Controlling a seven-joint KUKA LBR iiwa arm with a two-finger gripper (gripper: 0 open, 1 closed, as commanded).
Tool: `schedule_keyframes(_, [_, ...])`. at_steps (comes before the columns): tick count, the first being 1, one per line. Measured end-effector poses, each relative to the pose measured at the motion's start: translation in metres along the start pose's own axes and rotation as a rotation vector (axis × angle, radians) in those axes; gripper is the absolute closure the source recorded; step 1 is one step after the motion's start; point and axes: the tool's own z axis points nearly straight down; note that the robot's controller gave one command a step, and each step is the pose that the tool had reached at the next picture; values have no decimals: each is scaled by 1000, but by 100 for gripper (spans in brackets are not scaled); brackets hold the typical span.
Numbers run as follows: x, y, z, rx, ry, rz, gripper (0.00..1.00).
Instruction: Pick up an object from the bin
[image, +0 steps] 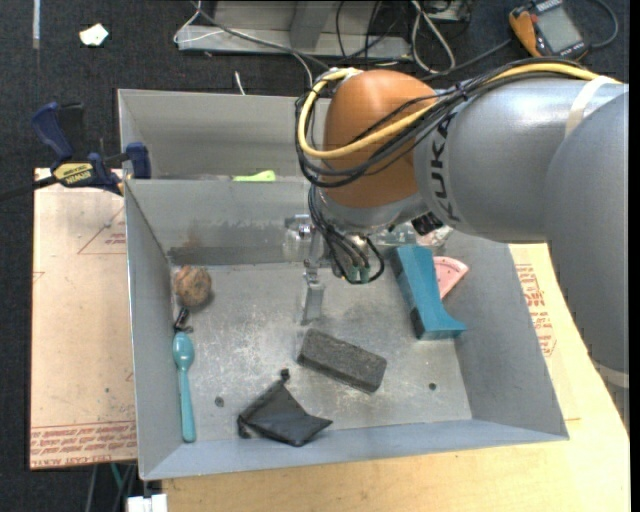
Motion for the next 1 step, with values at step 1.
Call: schedule_keyframes(1, [-1, -1, -5, -1, -8, 2, 0])
